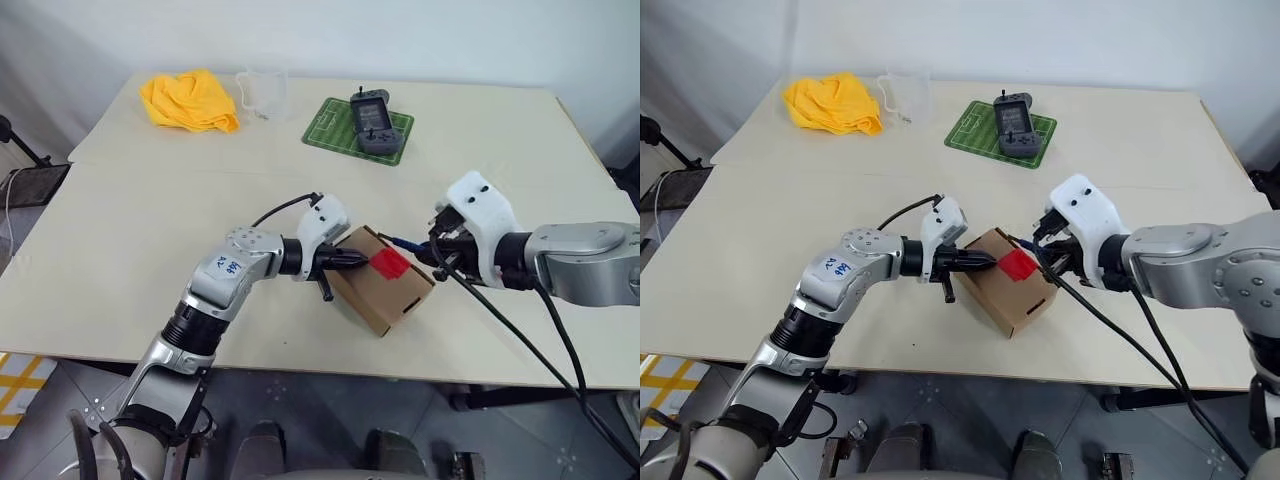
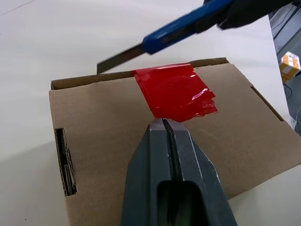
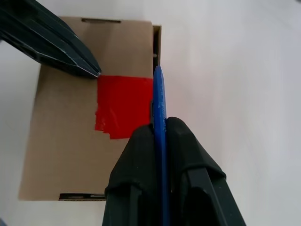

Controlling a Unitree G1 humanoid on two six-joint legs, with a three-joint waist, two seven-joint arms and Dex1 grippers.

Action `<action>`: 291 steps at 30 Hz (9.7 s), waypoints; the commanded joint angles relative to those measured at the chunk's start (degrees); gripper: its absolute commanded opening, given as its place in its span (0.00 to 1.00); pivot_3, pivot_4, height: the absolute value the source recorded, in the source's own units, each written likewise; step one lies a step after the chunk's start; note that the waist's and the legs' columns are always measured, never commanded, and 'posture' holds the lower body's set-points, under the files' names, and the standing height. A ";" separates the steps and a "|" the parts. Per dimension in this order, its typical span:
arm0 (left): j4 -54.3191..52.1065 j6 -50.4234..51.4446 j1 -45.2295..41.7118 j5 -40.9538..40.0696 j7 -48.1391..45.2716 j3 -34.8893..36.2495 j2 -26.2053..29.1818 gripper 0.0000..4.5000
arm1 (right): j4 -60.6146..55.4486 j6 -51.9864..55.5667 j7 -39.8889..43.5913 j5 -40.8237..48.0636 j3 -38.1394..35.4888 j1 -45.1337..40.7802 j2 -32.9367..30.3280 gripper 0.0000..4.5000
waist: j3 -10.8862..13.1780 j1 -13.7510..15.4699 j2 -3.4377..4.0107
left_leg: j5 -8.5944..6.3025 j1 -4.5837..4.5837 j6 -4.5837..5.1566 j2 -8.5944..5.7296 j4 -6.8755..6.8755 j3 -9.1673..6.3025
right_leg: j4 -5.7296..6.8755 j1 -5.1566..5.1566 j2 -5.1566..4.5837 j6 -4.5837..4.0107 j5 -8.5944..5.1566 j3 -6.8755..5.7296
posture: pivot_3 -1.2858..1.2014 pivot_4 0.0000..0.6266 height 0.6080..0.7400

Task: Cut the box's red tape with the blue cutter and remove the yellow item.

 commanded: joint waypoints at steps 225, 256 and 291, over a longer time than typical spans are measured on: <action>5.01 -23.82 4.80 5.41 -14.55 -1.76 4.39 0.00 | 11.30 1.34 22.03 -37.31 -4.16 9.37 13.36 0.98 | -0.04 -1.31 0.06 | -0.03 0.14 0.03 0.00 0.06 0.16 | 0.08 0.05 0.00 0.08 0.08 0.15 | 0.52 0.24 1.00; 4.23 -25.57 4.24 2.27 -17.39 2.71 6.23 0.00 | 29.14 9.45 35.85 -34.63 -19.12 4.57 17.63 0.98 | -0.07 -1.52 0.14 | -0.03 0.14 0.03 0.00 -0.08 0.17 | -0.01 0.03 0.01 0.09 0.08 0.14 | 0.52 0.24 1.00; 3.82 -26.04 6.07 2.95 -16.91 3.44 7.23 0.00 | 38.37 6.41 50.26 -37.77 -5.64 3.91 25.38 0.43 | -0.06 -2.95 0.16 | -0.02 0.14 0.02 0.00 -0.15 0.19 | 0.01 -0.02 0.01 0.12 0.09 0.12 | 0.52 0.24 1.00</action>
